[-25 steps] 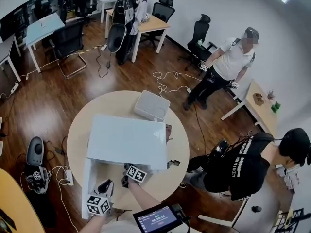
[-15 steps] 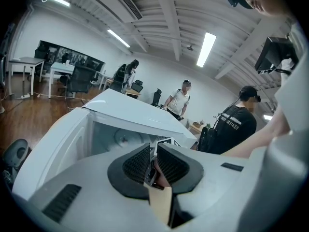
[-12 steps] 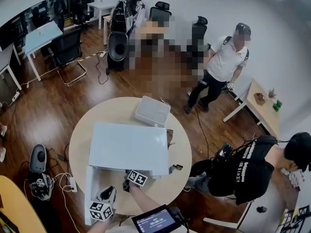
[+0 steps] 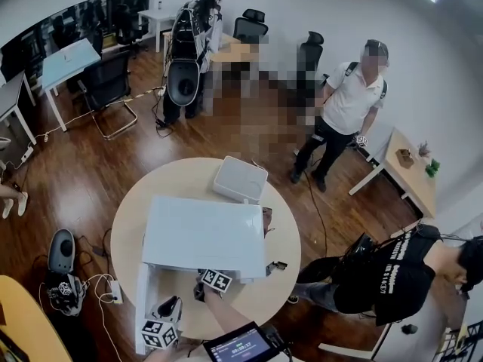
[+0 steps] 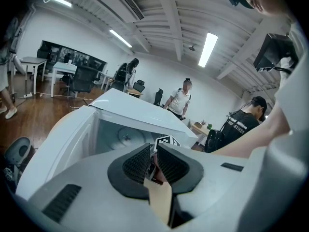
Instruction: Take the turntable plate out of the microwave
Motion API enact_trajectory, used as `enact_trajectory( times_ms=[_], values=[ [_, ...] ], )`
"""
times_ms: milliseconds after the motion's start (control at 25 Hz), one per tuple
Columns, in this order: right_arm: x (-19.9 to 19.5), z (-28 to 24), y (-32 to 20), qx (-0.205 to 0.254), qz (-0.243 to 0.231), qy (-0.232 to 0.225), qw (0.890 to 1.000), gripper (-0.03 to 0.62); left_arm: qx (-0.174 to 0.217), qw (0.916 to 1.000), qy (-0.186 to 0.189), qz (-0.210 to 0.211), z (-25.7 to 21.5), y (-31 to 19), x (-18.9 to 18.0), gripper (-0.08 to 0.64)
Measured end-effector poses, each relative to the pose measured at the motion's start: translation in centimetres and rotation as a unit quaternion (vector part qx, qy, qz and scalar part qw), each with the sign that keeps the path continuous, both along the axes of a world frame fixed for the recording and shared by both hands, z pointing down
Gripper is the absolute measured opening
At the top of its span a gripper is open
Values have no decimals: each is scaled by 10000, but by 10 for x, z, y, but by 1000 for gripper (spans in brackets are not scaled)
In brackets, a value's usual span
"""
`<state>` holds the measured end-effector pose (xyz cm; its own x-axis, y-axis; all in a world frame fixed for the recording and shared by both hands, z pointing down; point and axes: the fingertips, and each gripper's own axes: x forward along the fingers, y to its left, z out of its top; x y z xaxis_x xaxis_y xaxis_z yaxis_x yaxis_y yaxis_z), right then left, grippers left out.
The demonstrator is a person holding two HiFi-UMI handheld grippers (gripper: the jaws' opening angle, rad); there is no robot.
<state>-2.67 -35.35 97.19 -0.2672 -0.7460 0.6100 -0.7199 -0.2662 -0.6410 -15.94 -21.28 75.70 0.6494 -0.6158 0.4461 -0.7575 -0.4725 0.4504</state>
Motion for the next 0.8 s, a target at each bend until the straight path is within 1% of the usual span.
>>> enact_trajectory(
  times_ms=[200,400,440,480,520,680,800],
  values=[
    [-2,3,2,-92,80,-16,9999,100,-5,10000,-22,-18,1,3,-6,30],
    [-3,12,4,-424,192,-96,9989,98,-1,10000,-13,18,4,2,-5,29],
    [-1,11,3,-408,226,-46,9989,97,-6,10000,-16,31,3,2,-4,30],
    [1,9,5,-386,259,-2,9989,76,-16,10000,-27,40,2,4,-5,30],
    [1,8,6,-397,292,-5,9988,75,-25,10000,-42,43,1,5,-6,29],
    [3,5,5,-299,487,-118,9983,59,-48,10000,-60,48,2,6,-11,30],
    [6,6,5,-196,682,-323,9970,39,-49,10000,-51,59,4,5,-12,29]
  ],
)
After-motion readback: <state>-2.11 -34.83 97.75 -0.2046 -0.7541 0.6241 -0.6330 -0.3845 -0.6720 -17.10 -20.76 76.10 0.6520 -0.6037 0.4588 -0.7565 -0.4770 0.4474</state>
